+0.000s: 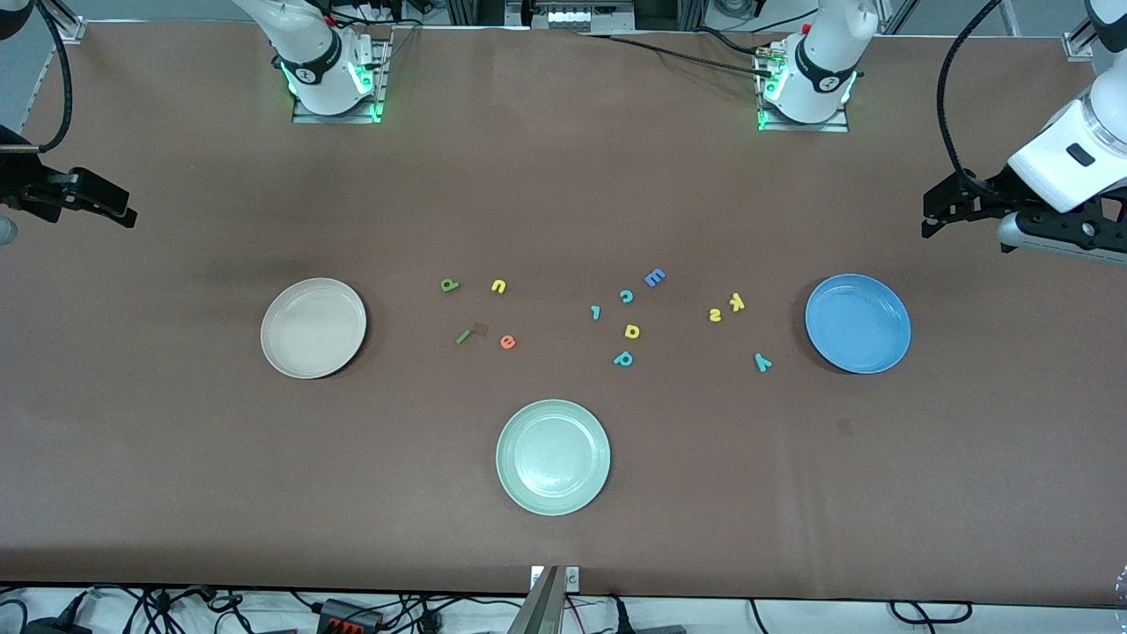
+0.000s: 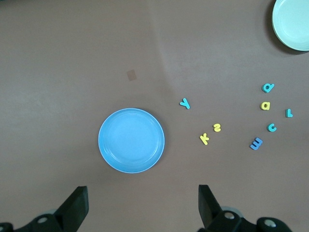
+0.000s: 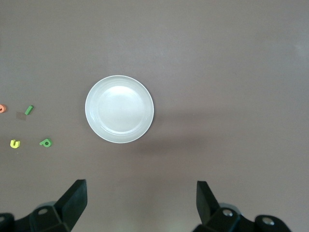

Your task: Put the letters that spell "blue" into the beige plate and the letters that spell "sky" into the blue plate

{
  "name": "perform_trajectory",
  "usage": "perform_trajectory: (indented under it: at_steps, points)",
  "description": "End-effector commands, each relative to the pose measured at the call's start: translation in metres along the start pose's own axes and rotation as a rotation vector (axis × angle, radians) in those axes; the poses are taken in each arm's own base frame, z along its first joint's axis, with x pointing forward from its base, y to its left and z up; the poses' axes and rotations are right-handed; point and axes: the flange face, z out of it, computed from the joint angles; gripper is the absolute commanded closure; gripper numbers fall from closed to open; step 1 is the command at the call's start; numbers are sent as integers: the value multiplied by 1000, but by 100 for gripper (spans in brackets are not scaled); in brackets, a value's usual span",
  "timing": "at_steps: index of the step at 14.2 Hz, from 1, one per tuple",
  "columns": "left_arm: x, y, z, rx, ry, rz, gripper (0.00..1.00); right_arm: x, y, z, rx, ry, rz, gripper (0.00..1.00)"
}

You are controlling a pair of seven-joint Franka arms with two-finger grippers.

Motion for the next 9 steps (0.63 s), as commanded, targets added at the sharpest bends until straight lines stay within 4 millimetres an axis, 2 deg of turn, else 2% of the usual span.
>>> perform_trajectory:
  at_steps: [1, 6, 7, 8, 9]
  points:
    - [2, -1, -6, 2, -6, 14, 0, -6, -1, -2, 1, -11, -4, 0]
    - [2, 1, -6, 2, -6, 15, 0, -3, -4, 5, 2, -25, -11, 0]
    - [2, 1, -6, 2, -5, 15, 0, 0, -18, 13, 2, -40, -34, 0]
    - [2, 1, -6, 2, -5, 15, 0, 4, -40, 27, -3, -65, -74, 0]
    - [2, 1, -6, 2, -5, 15, 0, 7, -53, 42, -7, -95, -85, 0]
